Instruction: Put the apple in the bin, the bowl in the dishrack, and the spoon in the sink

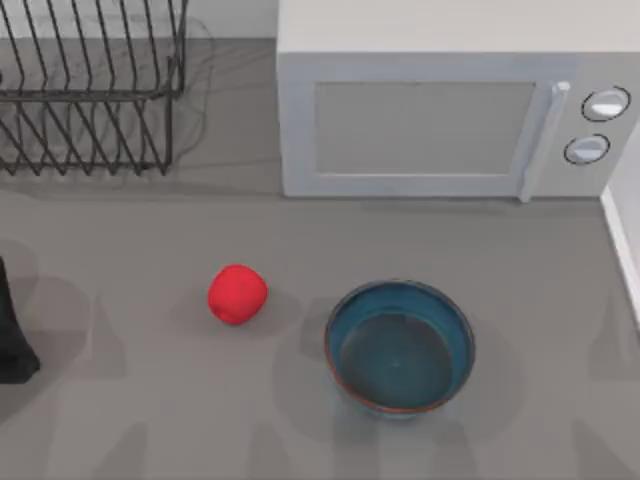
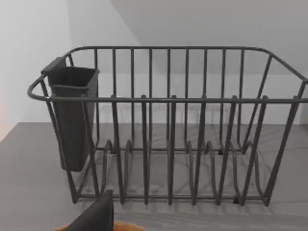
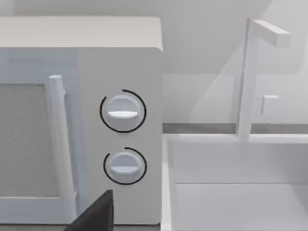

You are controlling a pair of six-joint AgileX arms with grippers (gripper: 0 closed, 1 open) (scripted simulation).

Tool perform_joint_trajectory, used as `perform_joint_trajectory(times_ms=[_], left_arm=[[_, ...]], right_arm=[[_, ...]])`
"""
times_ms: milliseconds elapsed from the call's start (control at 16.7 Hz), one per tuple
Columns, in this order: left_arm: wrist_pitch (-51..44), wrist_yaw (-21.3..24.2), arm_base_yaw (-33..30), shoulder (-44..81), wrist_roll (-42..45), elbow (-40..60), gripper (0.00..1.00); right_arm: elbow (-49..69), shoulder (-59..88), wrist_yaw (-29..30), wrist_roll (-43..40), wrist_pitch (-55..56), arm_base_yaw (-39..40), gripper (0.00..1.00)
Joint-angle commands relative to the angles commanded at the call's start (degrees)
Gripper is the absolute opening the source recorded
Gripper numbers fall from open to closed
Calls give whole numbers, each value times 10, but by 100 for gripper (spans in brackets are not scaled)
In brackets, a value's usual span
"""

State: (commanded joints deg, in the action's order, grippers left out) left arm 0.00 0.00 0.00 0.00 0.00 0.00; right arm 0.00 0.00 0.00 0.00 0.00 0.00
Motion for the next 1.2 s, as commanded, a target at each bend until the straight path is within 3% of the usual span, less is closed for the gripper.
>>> perform_joint_trajectory(times_ms=[240,480,1200], left_arm=[[-12,0,-6,18,0,17,100],[-78,3,-37,126,1,110,100],[-432,14,-203,785,3,611,100]], right_arm=[[0,0,0,0,0,0,100],[0,0,0,0,0,0,100],[0,0,0,0,0,0,100]])
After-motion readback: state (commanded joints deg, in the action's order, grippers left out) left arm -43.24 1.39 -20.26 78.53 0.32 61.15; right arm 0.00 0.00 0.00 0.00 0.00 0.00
